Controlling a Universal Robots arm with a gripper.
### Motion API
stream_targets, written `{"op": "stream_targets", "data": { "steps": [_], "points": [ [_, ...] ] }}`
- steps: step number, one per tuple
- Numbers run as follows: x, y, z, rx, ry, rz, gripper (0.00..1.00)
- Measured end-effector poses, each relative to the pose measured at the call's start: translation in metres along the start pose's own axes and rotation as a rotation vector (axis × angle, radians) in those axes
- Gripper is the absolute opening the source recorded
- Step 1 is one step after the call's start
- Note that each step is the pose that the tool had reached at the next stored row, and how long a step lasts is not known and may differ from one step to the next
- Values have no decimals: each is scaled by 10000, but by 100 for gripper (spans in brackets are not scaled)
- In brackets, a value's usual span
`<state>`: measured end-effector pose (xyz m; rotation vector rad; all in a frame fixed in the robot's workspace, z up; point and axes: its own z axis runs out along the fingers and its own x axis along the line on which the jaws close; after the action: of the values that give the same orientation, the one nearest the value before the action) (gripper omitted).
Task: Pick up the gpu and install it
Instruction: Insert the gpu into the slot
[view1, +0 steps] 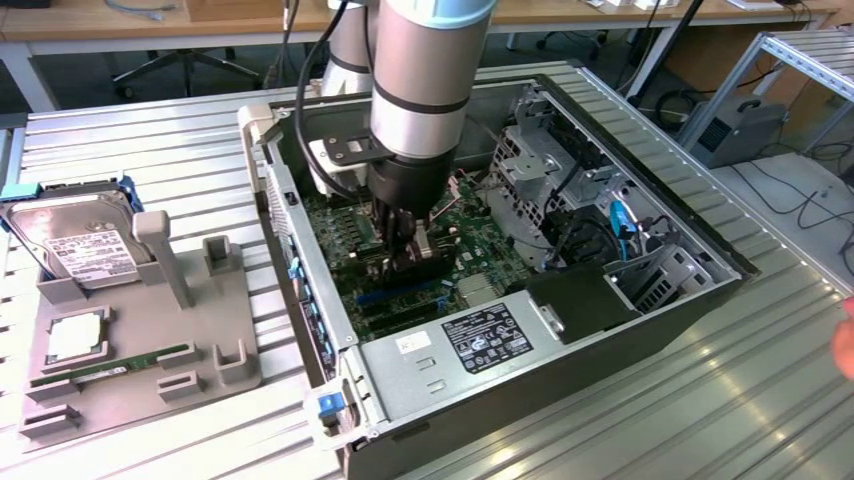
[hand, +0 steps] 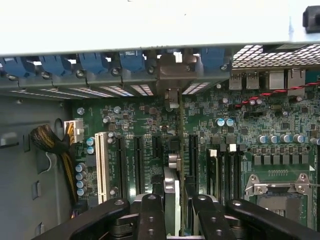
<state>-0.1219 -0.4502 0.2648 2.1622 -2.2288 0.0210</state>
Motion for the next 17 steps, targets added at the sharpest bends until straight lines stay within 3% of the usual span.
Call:
{"op": "stream_targets", "data": {
  "steps": [3, 12, 17],
  "points": [
    [1, 0, 0, 1, 46, -9, 27],
    [-5, 0, 0, 3, 47, -47, 27],
    [-18, 0, 1, 3, 18, -70, 27]
  ]
}}
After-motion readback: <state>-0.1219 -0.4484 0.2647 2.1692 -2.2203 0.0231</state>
